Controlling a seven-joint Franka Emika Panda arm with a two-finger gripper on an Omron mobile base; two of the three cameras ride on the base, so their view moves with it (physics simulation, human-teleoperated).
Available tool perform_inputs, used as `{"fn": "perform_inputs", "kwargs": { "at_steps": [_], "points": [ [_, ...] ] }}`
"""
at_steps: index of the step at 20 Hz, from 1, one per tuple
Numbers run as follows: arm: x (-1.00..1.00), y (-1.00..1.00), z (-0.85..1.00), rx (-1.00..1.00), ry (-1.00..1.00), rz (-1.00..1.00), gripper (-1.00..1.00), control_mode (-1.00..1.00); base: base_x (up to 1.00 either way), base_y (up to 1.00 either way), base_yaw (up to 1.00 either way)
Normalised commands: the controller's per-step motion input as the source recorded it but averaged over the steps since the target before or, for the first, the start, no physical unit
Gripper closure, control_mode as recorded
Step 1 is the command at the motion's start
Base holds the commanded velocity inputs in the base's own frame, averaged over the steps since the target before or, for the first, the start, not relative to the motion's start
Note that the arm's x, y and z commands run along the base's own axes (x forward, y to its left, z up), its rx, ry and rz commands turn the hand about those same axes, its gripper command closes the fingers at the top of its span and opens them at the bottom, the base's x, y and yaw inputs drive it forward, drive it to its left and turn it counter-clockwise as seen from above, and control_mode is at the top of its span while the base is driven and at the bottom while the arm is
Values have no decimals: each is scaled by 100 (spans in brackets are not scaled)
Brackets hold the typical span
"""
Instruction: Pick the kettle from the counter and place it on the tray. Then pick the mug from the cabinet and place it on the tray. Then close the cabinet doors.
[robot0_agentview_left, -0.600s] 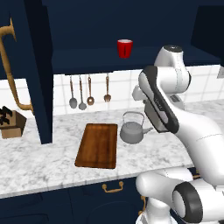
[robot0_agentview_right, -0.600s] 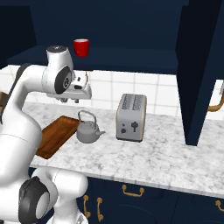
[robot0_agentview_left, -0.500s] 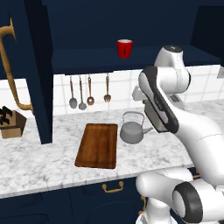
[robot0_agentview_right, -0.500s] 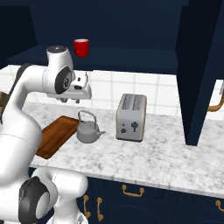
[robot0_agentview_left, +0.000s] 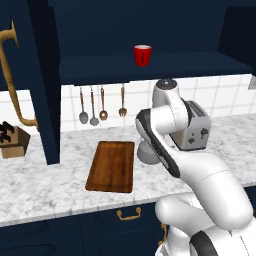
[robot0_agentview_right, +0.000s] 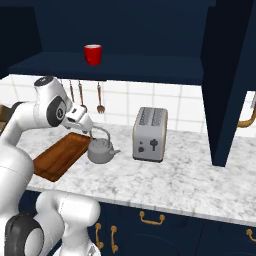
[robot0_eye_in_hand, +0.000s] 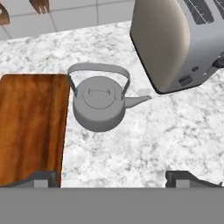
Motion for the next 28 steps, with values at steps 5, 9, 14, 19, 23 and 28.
{"fn": "perform_inputs", "kwargs": {
  "at_steps": [5,9,14,19,23,28],
  "points": [
    [3,-3,-2,1,5,-2,-100,-100,0,0,0],
    [40,0,-18,-7,11,-1,-100,-100,0,0,0],
    [85,-22,-1,-1,18,1,-100,-100,0,0,0],
    [55,-4,-2,-3,6,12,-100,-100,0,0,0],
    [36,-17,-23,-13,0,31,-100,-100,0,0,0],
    [22,-29,-39,-10,1,47,-100,-100,0,0,0]
  ]
}}
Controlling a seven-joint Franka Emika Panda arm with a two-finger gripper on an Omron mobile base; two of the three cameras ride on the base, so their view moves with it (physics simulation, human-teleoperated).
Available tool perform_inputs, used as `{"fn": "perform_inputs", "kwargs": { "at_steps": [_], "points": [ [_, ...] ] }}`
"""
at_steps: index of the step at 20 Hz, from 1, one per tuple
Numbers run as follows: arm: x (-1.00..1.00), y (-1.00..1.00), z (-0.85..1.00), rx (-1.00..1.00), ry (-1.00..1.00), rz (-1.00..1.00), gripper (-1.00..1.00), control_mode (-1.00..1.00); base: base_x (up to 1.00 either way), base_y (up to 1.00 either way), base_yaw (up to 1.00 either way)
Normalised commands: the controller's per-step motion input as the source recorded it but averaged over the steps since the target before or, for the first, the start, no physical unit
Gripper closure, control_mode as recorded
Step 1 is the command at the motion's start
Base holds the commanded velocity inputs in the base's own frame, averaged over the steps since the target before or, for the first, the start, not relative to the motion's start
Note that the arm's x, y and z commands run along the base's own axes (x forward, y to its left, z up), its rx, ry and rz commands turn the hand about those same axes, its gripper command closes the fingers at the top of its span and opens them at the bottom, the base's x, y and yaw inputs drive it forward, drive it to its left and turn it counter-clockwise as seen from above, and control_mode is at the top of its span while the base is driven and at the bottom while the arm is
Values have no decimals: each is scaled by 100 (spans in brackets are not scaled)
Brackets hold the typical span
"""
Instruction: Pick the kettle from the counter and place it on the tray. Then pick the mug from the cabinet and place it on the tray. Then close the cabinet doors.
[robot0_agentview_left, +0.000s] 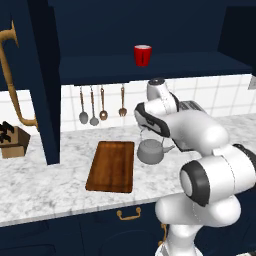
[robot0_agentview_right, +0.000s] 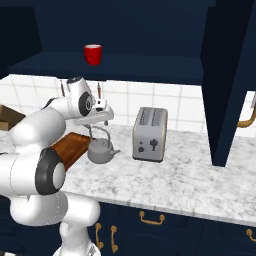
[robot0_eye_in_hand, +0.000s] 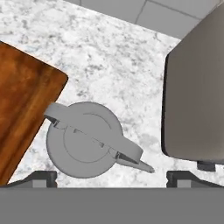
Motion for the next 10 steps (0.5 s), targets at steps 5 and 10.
{"fn": "perform_inputs", "kwargs": {
  "at_steps": [5,10],
  "points": [
    [15,-2,-27,0,12,39,-100,-100,0,0,0],
    [36,0,-21,0,6,13,-100,-100,0,0,0]
  ]
}}
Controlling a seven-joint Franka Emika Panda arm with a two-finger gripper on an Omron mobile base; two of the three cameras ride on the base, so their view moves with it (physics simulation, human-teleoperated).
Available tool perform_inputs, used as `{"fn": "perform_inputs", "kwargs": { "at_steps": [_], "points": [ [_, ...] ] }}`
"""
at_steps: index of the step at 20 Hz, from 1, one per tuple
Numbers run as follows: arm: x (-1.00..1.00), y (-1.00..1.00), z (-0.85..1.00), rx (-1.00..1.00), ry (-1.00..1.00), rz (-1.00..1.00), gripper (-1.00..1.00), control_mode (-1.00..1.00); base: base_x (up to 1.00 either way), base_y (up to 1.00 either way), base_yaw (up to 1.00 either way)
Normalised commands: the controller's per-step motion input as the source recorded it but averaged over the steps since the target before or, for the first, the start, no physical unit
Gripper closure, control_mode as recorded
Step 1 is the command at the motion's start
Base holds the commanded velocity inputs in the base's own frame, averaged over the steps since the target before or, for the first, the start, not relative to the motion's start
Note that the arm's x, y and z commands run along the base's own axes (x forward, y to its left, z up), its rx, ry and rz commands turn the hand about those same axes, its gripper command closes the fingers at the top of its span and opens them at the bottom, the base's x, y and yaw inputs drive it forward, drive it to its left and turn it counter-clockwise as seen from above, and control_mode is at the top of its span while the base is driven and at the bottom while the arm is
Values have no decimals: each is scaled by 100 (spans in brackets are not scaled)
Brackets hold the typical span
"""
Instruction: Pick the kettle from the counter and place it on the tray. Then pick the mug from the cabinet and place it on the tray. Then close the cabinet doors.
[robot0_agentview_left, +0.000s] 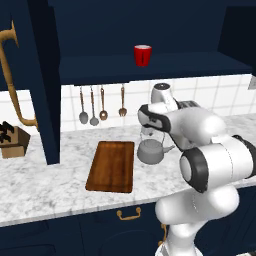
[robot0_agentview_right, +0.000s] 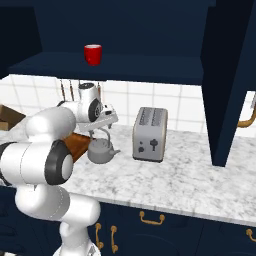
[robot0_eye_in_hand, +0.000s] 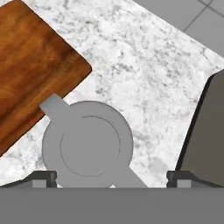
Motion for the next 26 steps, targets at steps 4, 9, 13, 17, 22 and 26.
{"fn": "perform_inputs", "kwargs": {
  "at_steps": [4,9,13,17,22,26],
  "points": [
    [38,0,-18,0,5,4,-100,-100,0,0,0],
    [29,0,-21,0,0,3,-100,-100,0,0,0],
    [0,0,-30,0,2,5,100,-100,0,0,0],
    [0,2,-6,-3,0,2,100,-100,0,0,0],
    [-17,25,-9,-4,0,0,100,-100,0,0,0],
    [-25,42,-1,-6,0,0,100,-100,0,0,0]
  ]
}}
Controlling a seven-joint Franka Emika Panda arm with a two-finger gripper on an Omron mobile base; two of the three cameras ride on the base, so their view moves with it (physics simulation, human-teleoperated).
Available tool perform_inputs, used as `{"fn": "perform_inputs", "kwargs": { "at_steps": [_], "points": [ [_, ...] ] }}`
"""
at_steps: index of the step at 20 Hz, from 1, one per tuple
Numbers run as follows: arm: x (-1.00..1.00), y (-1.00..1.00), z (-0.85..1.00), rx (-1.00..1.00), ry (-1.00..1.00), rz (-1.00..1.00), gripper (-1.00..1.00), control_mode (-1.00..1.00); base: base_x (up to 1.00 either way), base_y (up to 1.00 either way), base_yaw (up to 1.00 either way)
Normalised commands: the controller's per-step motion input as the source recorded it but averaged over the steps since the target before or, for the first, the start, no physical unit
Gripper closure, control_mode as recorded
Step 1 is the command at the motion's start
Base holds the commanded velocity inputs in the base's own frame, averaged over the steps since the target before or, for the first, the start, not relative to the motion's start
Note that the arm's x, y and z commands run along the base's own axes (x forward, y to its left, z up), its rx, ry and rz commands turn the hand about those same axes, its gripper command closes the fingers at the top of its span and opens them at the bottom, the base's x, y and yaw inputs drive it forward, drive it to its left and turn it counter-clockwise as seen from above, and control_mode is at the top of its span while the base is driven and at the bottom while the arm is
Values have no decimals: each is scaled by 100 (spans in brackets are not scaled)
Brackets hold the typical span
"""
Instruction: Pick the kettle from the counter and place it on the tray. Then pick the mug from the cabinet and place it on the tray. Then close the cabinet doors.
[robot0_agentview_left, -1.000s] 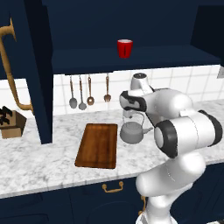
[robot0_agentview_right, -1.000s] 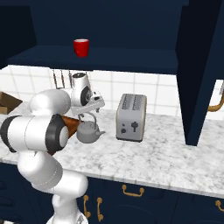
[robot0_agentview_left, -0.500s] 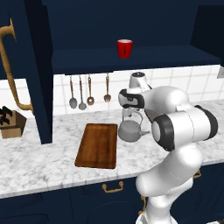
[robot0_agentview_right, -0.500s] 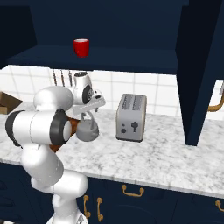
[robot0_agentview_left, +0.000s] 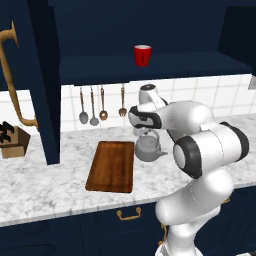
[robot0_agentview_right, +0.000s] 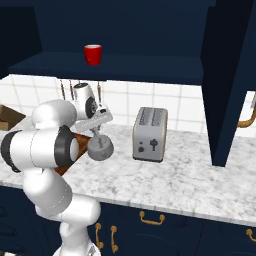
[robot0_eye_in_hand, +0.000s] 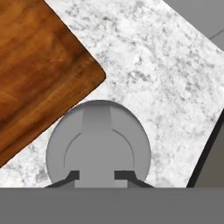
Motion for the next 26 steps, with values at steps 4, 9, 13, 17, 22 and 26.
{"fn": "perform_inputs", "kwargs": {
  "at_steps": [4,9,13,17,22,26],
  "points": [
    [-6,40,9,-2,8,2,100,-100,0,0,0],
    [0,27,19,0,8,7,100,-100,0,0,0],
    [0,14,27,0,2,7,100,-100,0,0,0],
    [-1,14,14,0,0,7,100,-100,0,0,0],
    [-28,2,3,-1,-7,4,100,-100,0,0,0],
    [-85,-1,-2,0,-19,1,100,-100,0,0,0]
  ]
}}
